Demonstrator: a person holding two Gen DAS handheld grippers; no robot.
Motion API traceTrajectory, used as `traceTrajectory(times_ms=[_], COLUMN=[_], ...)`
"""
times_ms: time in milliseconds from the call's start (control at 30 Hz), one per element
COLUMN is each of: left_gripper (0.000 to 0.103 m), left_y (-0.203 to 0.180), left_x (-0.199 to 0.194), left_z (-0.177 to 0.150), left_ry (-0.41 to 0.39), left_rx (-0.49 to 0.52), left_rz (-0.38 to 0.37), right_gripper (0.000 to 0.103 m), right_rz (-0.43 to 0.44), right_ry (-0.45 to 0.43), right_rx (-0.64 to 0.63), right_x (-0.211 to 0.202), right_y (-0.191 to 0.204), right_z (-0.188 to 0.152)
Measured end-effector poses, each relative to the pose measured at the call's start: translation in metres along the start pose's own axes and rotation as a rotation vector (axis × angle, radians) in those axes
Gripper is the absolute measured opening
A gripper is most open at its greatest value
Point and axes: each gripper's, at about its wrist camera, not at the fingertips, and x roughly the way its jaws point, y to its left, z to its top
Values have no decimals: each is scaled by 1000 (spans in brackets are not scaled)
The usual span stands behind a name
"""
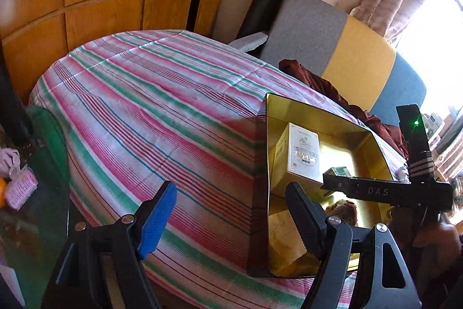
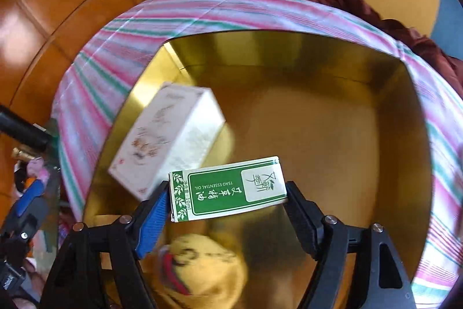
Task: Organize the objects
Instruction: 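Carry the green box into the gold tray and release it with the right gripper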
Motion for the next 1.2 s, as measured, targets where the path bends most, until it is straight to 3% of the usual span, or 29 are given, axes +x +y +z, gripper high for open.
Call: traceTrajectory(times_ms=[133,367,600,900,1033,1200], left_gripper=[79,79,79,80,80,80], left_y=[-1,-7,-19,-53,-78,-111], left_x=[1,-3,-11,-20,-21,-20], left_z=[0,-1,0,-2,-5,-11], left_ry=[-1,-8,-22,-27,-18,-4], left_rx=[1,18,52,141,199,269], left_rz=[1,1,-13,-53,-93,-151], right_gripper=[86,87,87,87,88,88], right_rz=[38,68,29,-80,-123,-240], right_ry=[-22,-94,-174,-214,-233,-249], right_rx=[4,27,72,197,309,476], right_x=[-5,-38,-81,-137,-165,-199], right_y=[2,-8,-36,-108,-154,-214], right_z=[-3,-15,-40,-97,-128,-171])
